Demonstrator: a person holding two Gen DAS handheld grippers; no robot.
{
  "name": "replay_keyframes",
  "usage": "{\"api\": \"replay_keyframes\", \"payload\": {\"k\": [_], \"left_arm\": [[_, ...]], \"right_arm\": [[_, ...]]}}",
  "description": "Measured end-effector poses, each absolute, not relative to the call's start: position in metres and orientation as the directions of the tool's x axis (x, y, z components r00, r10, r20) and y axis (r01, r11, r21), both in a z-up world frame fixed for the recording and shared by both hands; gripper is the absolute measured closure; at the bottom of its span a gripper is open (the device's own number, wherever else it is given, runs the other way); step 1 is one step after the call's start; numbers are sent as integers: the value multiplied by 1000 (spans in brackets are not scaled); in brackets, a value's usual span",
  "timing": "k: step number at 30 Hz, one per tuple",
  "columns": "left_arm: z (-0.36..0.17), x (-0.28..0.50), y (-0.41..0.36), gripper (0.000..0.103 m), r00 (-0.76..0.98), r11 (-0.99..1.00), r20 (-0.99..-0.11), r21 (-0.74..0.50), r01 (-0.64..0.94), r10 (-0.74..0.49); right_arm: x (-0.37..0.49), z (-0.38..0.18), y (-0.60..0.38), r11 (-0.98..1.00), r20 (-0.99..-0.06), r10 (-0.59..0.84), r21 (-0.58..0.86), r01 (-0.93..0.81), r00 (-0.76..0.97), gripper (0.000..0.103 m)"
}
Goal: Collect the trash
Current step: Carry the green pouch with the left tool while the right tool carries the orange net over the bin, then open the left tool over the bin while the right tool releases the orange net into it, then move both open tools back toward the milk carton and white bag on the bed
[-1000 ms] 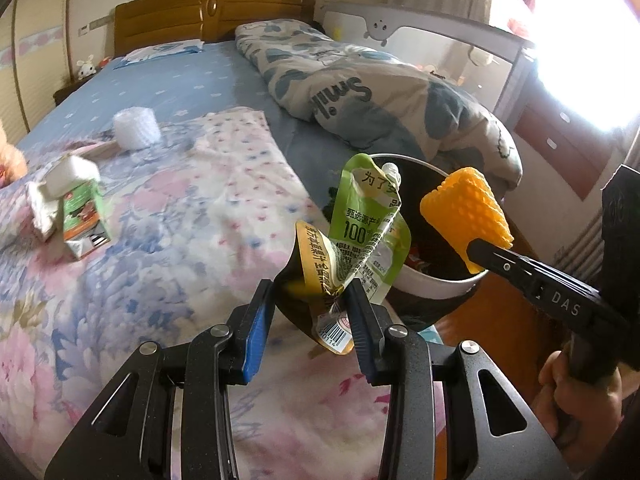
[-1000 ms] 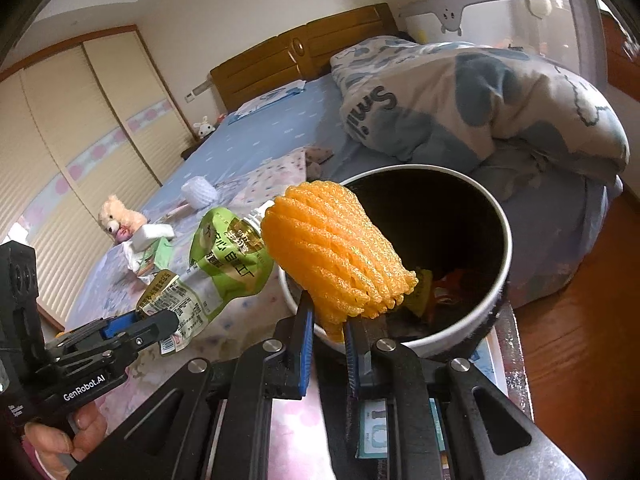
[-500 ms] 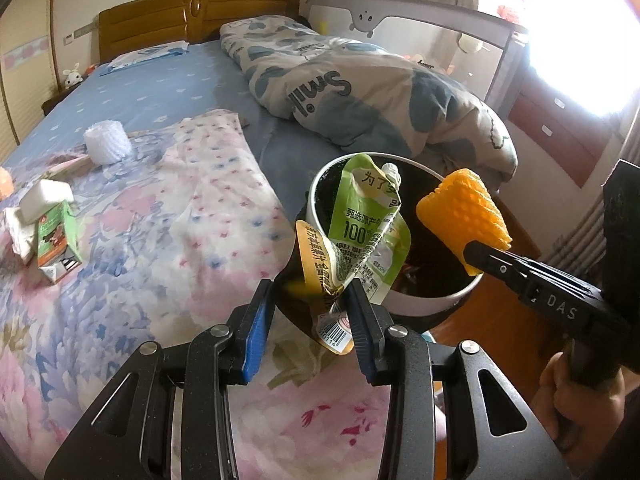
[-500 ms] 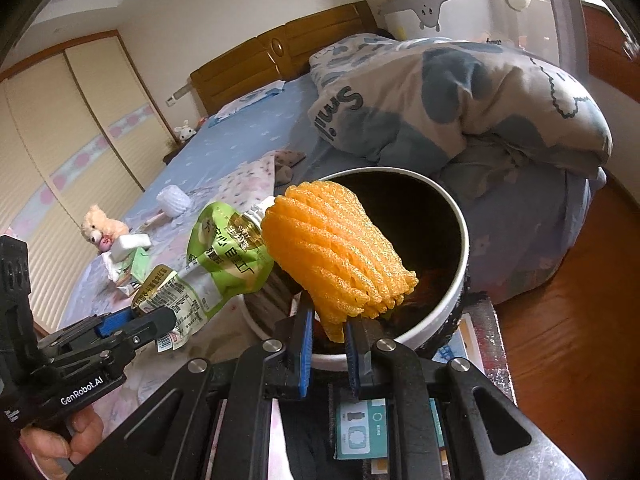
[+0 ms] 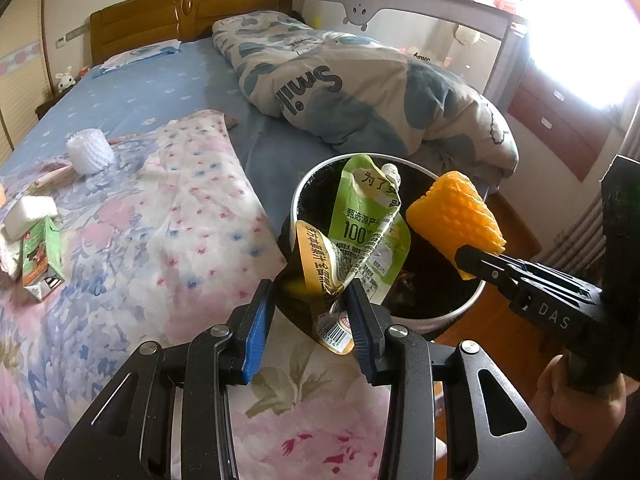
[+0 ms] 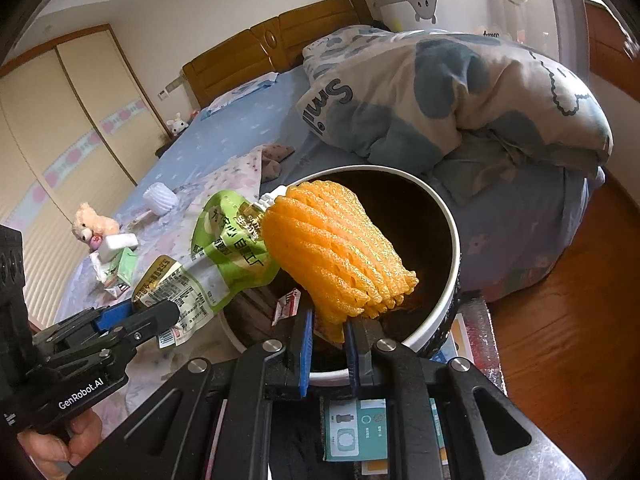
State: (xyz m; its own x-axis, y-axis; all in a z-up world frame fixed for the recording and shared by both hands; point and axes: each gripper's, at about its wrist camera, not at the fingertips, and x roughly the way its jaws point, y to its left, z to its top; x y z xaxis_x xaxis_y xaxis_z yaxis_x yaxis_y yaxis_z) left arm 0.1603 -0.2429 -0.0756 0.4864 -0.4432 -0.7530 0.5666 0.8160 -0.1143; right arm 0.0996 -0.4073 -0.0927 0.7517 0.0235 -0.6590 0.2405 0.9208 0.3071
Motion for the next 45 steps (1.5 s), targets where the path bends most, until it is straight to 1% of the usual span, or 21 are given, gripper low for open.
{"api": "replay_keyframes", "payload": {"k": [8,18,20,21,22,23,24,25,29,32,34,37,40,45], "left_arm": [[-79,165,-250,68,480,817,-760,-113,566,-438],[-81,171,-256,67,466,813,-766,-123,570,-443],[-81,172,-255,66,456,812,-767,-140,566,-450],[-82,173,-255,62,451,812,-768,-148,565,-454],[-82,173,-253,60,450,814,-769,-153,561,-454],[-82,173,-251,55,452,817,-769,-153,556,-452],[-82,172,-249,54,455,819,-768,-153,553,-451],[-82,171,-247,54,457,820,-766,-156,551,-453],[-84,168,-235,50,466,830,-765,-156,535,-444],[-86,165,-221,48,479,843,-765,-150,516,-430],[-87,164,-208,46,489,855,-765,-151,495,-419],[-88,165,-187,45,502,873,-765,-158,461,-404],[-90,165,-165,45,519,892,-764,-162,422,-384],[-96,170,-124,44,541,924,-765,-183,337,-349]], "right_arm": [[104,-98,-414,917,-672,24,310,251,740,88],[110,-98,-417,918,-679,22,304,254,734,85],[112,-97,-417,918,-683,22,303,256,730,80],[112,-97,-418,916,-683,23,307,259,730,75],[112,-97,-419,914,-682,24,311,260,731,66],[112,-98,-420,913,-681,27,316,260,732,61],[111,-98,-420,912,-680,26,317,261,733,54],[111,-98,-420,912,-679,26,317,262,733,52],[110,-96,-417,911,-673,18,317,266,740,51],[108,-94,-413,911,-663,17,318,261,748,45],[107,-92,-407,914,-655,17,316,254,755,37],[106,-89,-398,918,-641,20,317,240,767,30],[107,-86,-385,919,-628,38,327,219,777,27],[111,-84,-359,926,-608,79,338,168,790,26]]}}
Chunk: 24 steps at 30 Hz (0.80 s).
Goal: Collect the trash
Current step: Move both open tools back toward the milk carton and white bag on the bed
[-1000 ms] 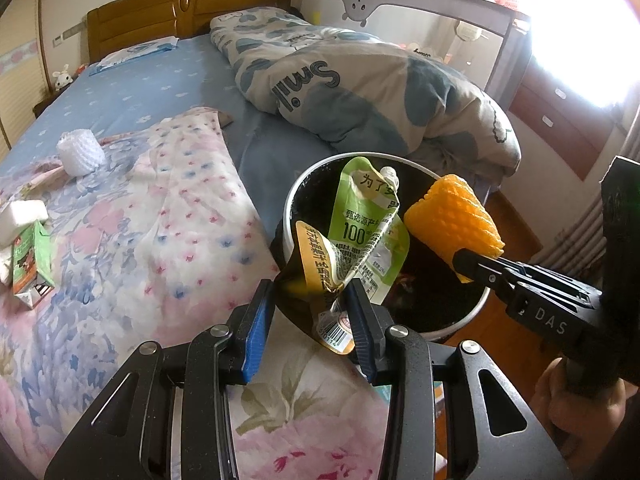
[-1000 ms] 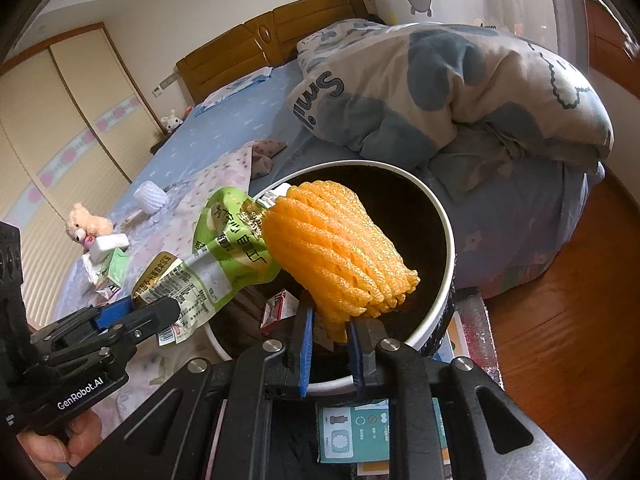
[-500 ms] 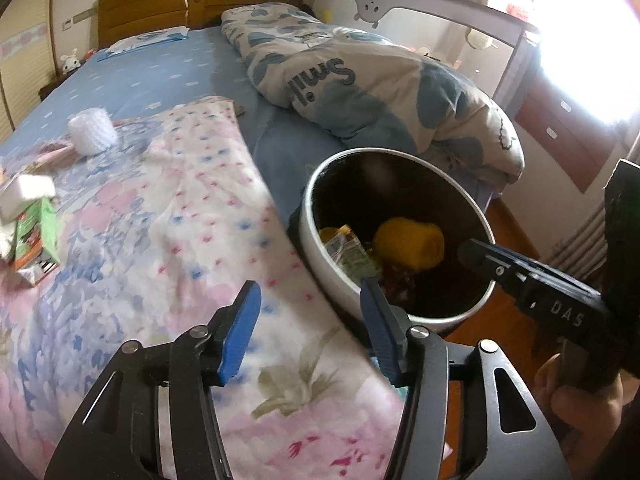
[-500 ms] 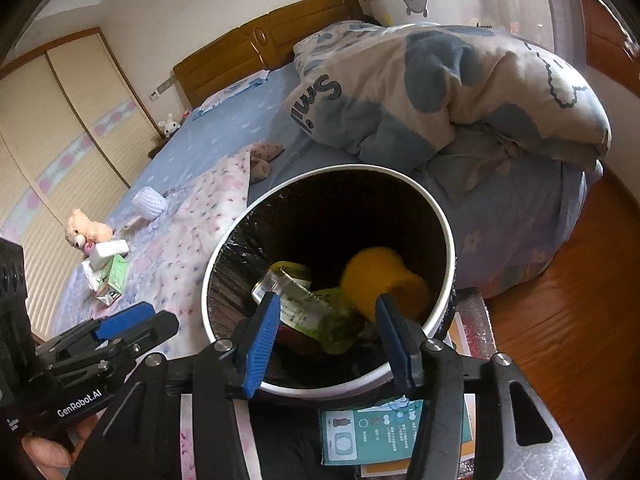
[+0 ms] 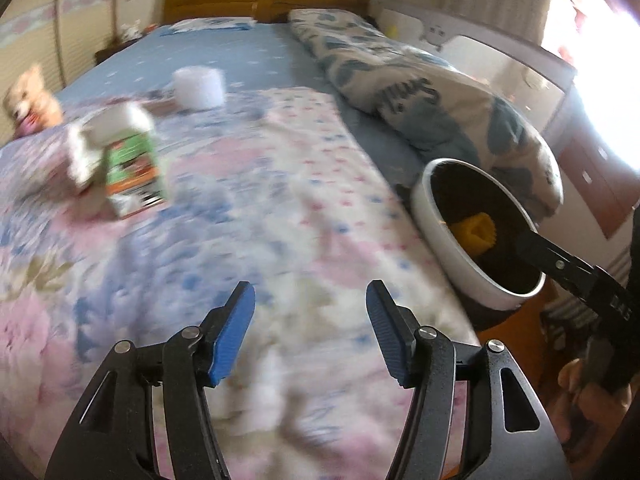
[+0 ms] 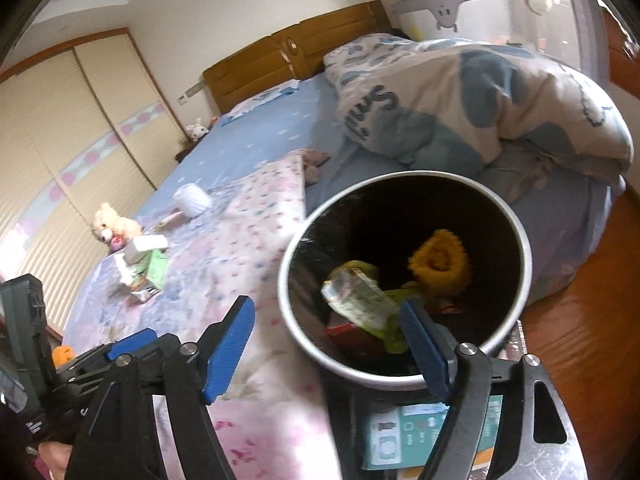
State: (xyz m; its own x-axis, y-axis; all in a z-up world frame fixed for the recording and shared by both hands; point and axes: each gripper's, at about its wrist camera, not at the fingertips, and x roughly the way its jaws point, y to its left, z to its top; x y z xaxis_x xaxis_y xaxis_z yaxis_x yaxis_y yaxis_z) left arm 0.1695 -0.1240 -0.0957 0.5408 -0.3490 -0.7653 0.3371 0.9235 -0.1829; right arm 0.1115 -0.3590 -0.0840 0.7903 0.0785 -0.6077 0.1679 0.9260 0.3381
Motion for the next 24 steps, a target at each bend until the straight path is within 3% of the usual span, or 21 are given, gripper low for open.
{"api": "replay_keyframes", "payload": {"k": [24], "left_arm": [[-109,187,12,44,605,981,-773,-163,101,-191]], "right_arm": [[154,-95,-253,938,-618,243,345,-20,748,22]]}}
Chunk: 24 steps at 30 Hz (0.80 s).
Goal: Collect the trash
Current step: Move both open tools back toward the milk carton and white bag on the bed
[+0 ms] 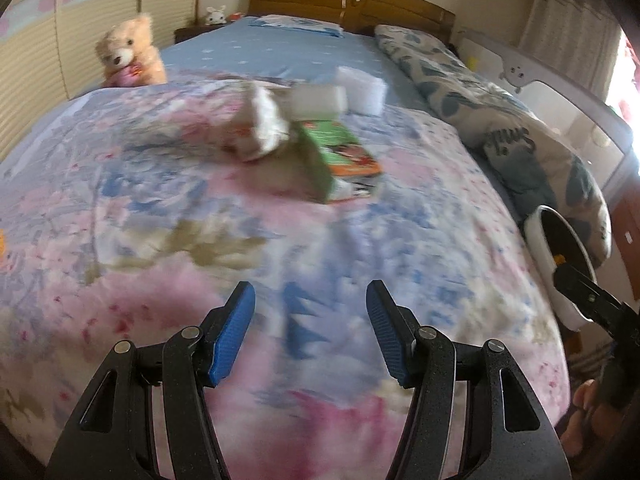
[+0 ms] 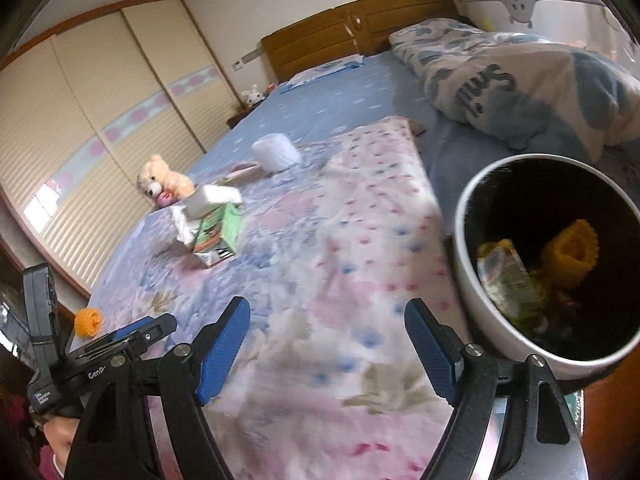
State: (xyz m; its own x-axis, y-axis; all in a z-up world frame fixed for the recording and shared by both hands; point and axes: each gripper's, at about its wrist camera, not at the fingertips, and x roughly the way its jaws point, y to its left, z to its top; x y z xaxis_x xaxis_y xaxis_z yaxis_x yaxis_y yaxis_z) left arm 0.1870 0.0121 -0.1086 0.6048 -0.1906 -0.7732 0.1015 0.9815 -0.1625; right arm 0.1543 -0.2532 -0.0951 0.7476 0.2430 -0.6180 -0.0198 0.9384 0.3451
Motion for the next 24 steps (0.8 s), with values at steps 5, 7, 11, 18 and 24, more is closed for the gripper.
{"api": "replay_keyframes", "payload": {"k": [5,7,11,18,24], "left_arm": [[-110,206,35,44,607,986,-778,-157,63,-163],[-111,217,40,44,606,987,-781,-148,59,-153],[-110,238,45,44,615,991,-777,-123,57,-132],[-107,287,43,44,624,986,-763,-137,97,-167],[-112,318,42,86,614,980,-765,-146,133,-197]], "right_arm": [[167,-97,-236,941,-623,261,335,-50,737,22],[171,-97,-231,940,-623,269,337,-57,735,22],[181,-100,-221,938,-627,281,340,-70,726,22],[196,-107,-211,934,-640,299,347,-81,708,22],[215,-110,-206,932,-651,311,351,-89,692,22]]}}
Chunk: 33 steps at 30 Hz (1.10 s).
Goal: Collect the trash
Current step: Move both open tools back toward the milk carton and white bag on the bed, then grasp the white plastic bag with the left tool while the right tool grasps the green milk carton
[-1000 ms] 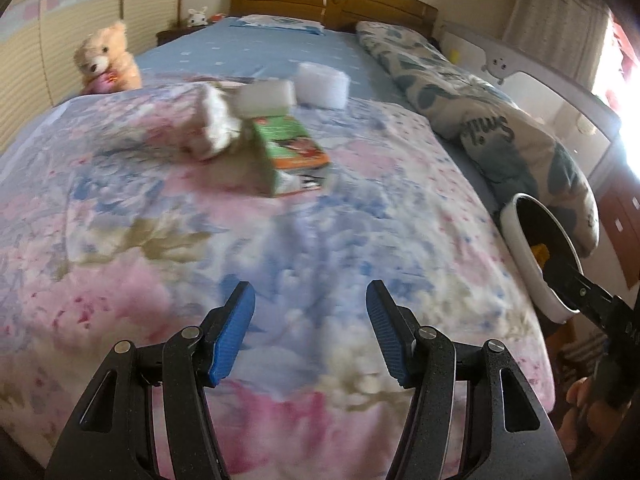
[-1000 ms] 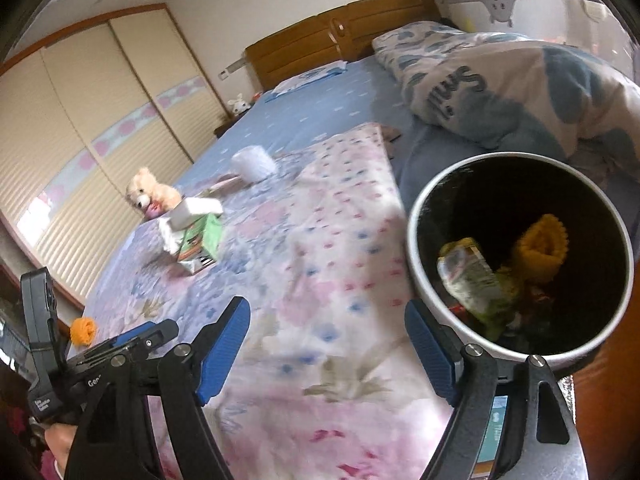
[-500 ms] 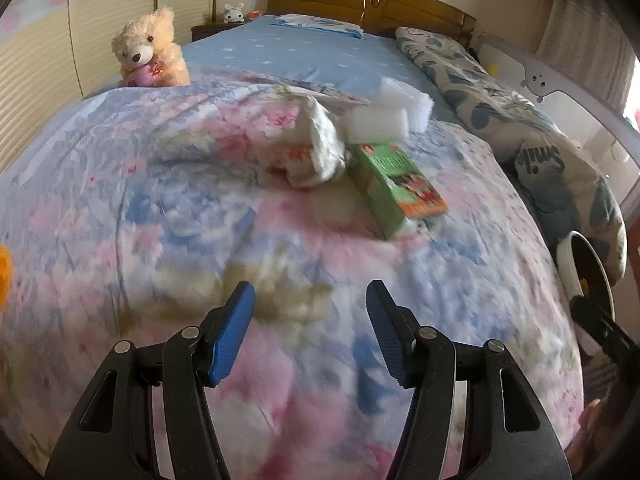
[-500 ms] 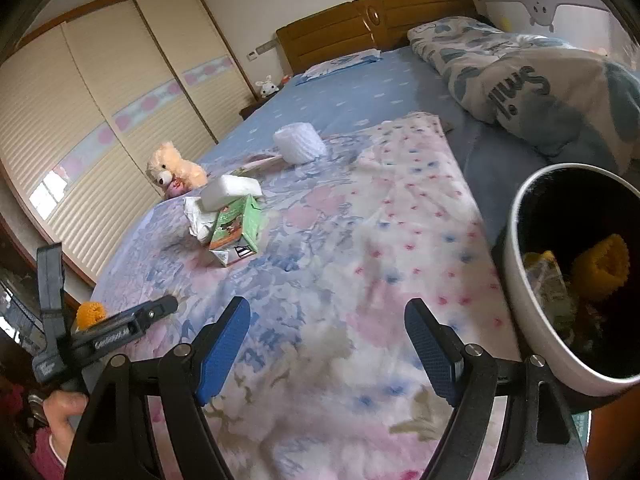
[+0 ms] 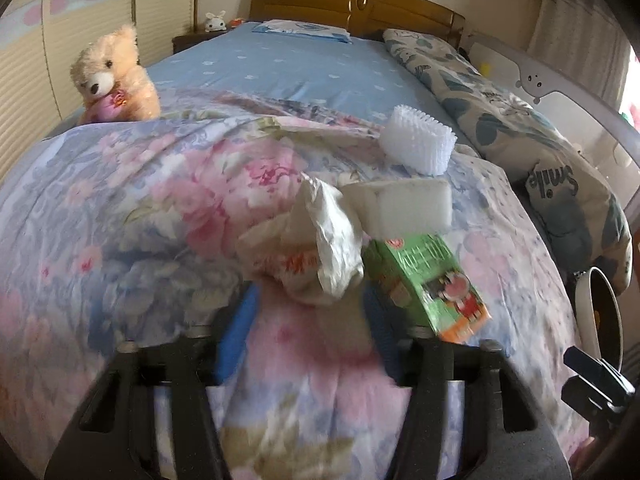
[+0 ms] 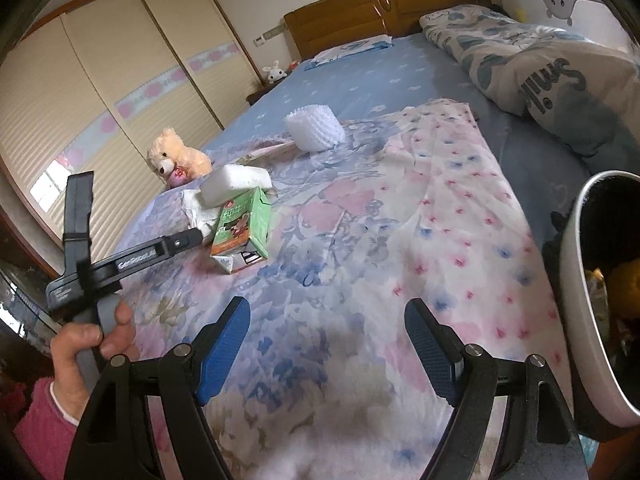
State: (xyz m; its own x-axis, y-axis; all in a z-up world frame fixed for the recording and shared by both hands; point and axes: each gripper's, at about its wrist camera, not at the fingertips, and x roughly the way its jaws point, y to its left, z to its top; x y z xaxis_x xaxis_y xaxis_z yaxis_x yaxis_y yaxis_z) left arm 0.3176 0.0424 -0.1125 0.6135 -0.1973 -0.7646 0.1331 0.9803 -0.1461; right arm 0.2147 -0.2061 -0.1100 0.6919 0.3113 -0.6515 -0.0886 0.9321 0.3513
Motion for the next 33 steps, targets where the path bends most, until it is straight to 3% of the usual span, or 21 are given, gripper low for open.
{"api": "replay_keyframes", "payload": {"k": [1,14,21,23,24,25,33], "left_arm": [[-115,321,43,97,597,975,-771,-162,152,-221],[-114,252,78,97,597,972,-768,-204,117,-233],[-114,221,84,97,597,971,-767,-218,100,-234],[-114,216,81,97,594,970,-769,-218,103,-236],[-115,214,81,97,593,970,-769,-221,104,-239],[-114,212,80,97,593,969,-768,-224,106,-242],[-106,192,65,97,603,962,-750,-234,139,-270]], "right_arm": [[217,-110,-205,930,-653,316,355,-90,688,22],[269,-115,-135,929,-676,369,288,-232,637,22],[303,-122,-98,950,-714,306,191,-245,629,23],[309,-124,-95,958,-725,282,173,-230,628,32],[311,-126,-95,959,-728,277,171,-226,627,46],[311,-126,-95,960,-732,272,167,-222,625,51],[264,-121,-115,955,-718,293,191,-225,632,51]]}}
